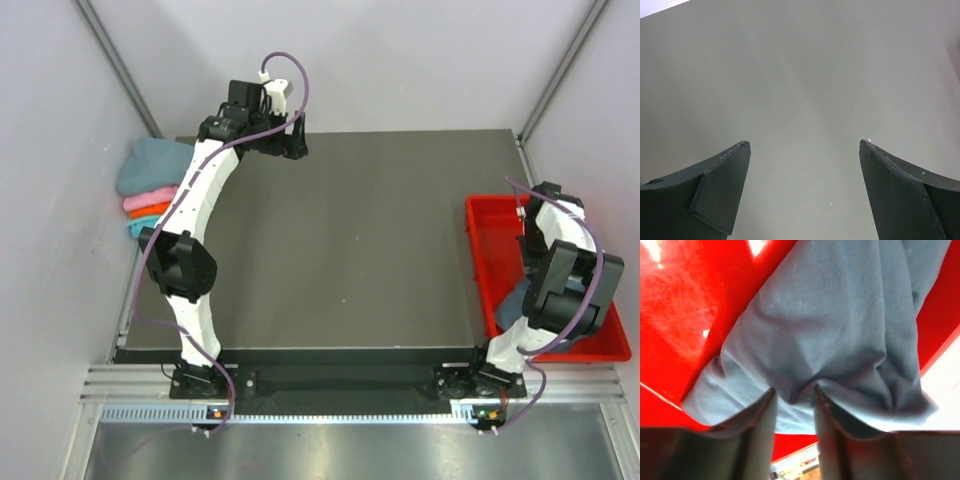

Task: Fold and stack the t-shirts
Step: Grab the tshirt from the pile

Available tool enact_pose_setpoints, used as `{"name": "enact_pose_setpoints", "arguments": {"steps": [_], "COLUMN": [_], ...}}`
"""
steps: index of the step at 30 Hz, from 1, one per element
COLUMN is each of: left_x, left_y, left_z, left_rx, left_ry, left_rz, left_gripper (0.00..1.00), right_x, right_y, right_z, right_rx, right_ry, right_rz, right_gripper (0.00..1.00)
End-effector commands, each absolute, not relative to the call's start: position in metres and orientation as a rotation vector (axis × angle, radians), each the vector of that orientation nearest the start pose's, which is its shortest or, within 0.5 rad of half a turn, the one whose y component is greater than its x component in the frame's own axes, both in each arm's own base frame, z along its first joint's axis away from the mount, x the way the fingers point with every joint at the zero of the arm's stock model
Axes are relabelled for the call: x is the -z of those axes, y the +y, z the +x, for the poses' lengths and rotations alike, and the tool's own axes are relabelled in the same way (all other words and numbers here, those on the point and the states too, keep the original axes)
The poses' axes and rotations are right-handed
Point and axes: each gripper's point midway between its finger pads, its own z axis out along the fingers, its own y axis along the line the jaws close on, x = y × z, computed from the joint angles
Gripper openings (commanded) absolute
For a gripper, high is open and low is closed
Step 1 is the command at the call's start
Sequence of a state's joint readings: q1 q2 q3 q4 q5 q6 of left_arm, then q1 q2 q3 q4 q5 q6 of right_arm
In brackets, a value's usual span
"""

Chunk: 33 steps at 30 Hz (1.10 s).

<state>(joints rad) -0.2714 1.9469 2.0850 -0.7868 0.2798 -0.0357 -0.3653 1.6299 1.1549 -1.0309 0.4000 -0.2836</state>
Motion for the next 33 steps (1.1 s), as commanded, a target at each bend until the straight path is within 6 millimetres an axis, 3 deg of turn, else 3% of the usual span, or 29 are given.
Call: {"name": "enact_pose_setpoints", "arguments": {"steps": [1,2,3,4,8,11,12,14,15,17,18,20,21,22,24,25,26,27,31,33], "left_x": [-0.288,-0.288,-0.287,-0.287,-0.287,-0.285,-0.283,-0.280,-0.279,-0.279,-0.278,-0.279,-0.277,-0.277,-0.275,-0.273,-0.273,-0.272,-0.274,-0.276], "left_y": [-0.192,-0.192,-0.192,-0.191,-0.191,-0.188,-0.184,-0.172,-0.166,-0.152,-0.150,-0.140,-0.139,-0.137,-0.133,-0.130,-0.128,-0.124,-0.114,-0.109], "left_z": [0.492,0.492,0.492,0.493,0.494,0.495,0.496,0.500,0.501,0.506,0.506,0.509,0.509,0.508,0.506,0.505,0.504,0.501,0.491,0.484], "left_rx": [0.488,0.485,0.482,0.479,0.474,0.441,0.408,0.300,0.263,0.170,0.159,0.098,0.090,0.079,0.058,0.048,0.038,0.025,-0.008,-0.025], "left_ry": [2.144,2.144,2.146,2.145,2.143,2.149,2.153,2.158,2.161,2.159,2.160,2.157,2.162,2.164,2.170,2.176,2.172,2.177,2.178,2.176], "left_rz": [0.428,0.429,0.427,0.429,0.433,0.427,0.417,0.396,0.392,0.347,0.344,0.323,0.327,0.323,0.315,0.308,0.296,0.275,0.233,0.222], "left_gripper": [0.94,0.94,0.94,0.94,0.94,0.94,0.94,0.96,0.96,0.99,0.99,0.99,0.99,0.99,0.99,0.99,0.99,0.99,0.99,0.99], "right_x": [-0.095,-0.094,-0.095,-0.096,-0.118,-0.155,-0.181,-0.212,-0.245,-0.280,-0.313,-0.348,-0.378,-0.396,-0.431,-0.446,-0.453,-0.462,-0.501,-0.525], "right_y": [-0.175,-0.175,-0.175,-0.176,-0.180,-0.179,-0.176,-0.167,-0.157,-0.138,-0.123,-0.091,-0.078,-0.051,-0.019,0.016,0.032,0.062,0.115,0.132], "right_z": [0.224,0.224,0.225,0.226,0.245,0.280,0.303,0.328,0.350,0.374,0.388,0.408,0.416,0.425,0.434,0.440,0.442,0.439,0.435,0.427], "right_rx": [0.656,0.653,0.657,0.661,0.656,0.617,0.562,0.526,0.451,0.414,0.356,0.316,0.308,0.270,0.226,0.201,0.188,0.158,0.062,0.003], "right_ry": [3.084,3.085,3.080,3.073,2.981,2.841,2.740,2.629,2.522,2.403,2.301,2.184,2.097,2.028,1.904,1.823,1.782,1.718,1.543,1.475], "right_rz": [0.197,0.192,0.195,0.199,0.233,0.241,0.237,0.204,0.169,0.087,0.036,-0.093,-0.155,-0.236,-0.336,-0.441,-0.491,-0.583,-0.630,-0.612], "right_gripper": [0.26,0.20,0.05,0.00,0.00,0.00,0.00,0.00,0.00,0.00,0.00,0.00,0.00,0.00,0.00,0.00,0.00,0.00,0.00,0.00]}}
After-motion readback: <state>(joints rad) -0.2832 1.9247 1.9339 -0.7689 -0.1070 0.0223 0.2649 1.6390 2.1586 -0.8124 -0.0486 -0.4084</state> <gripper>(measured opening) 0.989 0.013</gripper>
